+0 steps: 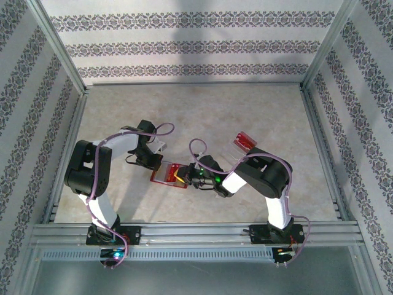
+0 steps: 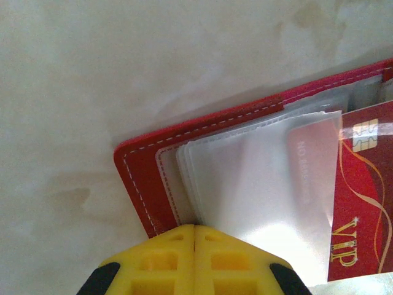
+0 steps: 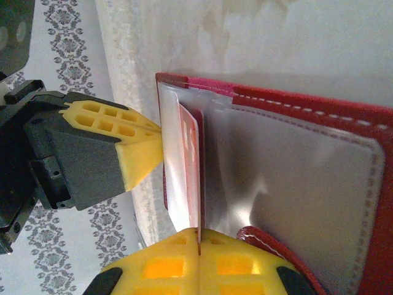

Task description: Put the credit cards into the card holder

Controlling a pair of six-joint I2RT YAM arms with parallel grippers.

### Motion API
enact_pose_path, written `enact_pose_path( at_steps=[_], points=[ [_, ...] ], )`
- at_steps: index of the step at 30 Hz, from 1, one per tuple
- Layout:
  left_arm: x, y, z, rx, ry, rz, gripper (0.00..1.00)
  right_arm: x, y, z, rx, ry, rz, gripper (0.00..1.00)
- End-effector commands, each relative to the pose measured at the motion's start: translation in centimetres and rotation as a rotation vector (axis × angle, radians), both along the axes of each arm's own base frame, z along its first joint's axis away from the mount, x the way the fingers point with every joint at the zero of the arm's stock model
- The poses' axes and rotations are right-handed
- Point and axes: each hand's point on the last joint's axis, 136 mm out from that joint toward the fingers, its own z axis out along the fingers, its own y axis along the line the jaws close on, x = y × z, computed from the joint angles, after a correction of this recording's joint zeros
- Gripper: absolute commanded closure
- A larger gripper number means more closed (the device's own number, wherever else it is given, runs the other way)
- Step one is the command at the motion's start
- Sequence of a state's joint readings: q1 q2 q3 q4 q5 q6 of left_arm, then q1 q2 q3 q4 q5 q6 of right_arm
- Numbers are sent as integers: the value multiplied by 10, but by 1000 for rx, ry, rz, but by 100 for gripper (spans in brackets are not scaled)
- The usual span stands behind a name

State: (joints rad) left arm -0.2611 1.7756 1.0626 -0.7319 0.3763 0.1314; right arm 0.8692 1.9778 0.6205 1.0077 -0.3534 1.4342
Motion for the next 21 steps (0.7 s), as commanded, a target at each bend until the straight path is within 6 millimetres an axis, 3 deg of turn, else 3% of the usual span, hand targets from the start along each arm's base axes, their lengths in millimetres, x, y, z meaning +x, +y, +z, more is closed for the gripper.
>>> enact_pose_path(
  at_steps=[1, 7, 10, 21],
  points=[
    [-11, -1, -8, 25, 21, -37, 97, -9, -6, -28, -108, 59, -8, 100],
    [-10, -1, -7, 24, 22, -36, 97, -11, -1, -25, -142, 52, 14, 100],
    [-11, -2, -8, 17, 25, -33, 97, -12, 1, -23, -156, 51, 30, 92],
    [-10, -2, -3, 21, 10, -30, 97, -14, -5, -17, -254, 44, 45, 81]
  ],
)
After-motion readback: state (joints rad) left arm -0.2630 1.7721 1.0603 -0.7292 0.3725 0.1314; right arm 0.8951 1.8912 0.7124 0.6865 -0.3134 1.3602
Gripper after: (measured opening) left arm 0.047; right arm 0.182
